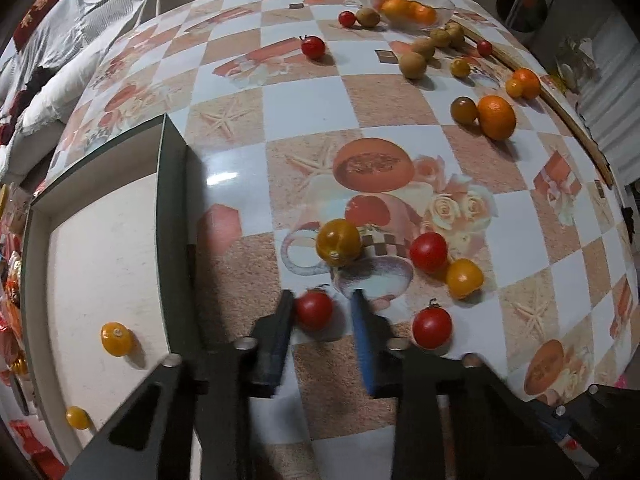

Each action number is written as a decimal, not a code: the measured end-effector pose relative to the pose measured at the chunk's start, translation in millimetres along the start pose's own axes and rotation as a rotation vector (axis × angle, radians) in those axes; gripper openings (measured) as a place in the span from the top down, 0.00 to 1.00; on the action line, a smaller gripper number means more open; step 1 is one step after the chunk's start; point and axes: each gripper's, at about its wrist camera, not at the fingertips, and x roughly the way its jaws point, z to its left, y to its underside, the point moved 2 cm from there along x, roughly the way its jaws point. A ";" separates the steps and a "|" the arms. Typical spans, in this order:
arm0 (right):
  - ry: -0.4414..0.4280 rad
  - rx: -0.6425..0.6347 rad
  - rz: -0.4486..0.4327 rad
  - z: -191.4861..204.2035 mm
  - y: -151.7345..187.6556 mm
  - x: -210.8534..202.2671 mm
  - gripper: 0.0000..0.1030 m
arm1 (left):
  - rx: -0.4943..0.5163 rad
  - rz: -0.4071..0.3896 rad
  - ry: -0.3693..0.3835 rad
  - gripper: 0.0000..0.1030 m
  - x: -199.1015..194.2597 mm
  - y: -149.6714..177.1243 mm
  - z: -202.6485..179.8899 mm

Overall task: Organize fruits
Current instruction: 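Grasp a red cherry tomato with the left gripper while the right grasps another, then carry both held red tomatoes over the white tray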

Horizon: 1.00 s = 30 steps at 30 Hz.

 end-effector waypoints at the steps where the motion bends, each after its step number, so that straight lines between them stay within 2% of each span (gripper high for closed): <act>1: -0.012 0.011 0.002 -2.0 0.1 -0.6 0.75 | -0.009 0.004 0.013 0.81 -0.2 -0.5 1.2; 6: -0.063 0.088 -0.005 -18.3 0.3 -7.2 0.75 | -0.093 0.021 0.090 0.81 -2.7 -0.2 17.6; 17: -0.106 0.187 -0.034 -57.8 -18.0 -25.1 0.75 | -0.112 -0.020 0.119 0.81 -29.4 1.7 31.4; 22: -0.109 0.189 -0.040 -56.6 -27.0 -27.0 0.75 | -0.133 -0.048 0.124 0.81 -42.6 -1.1 35.2; 30: -0.120 0.158 -0.052 -26.0 -54.5 -24.6 0.75 | -0.186 -0.099 0.107 0.81 -66.7 -1.1 61.9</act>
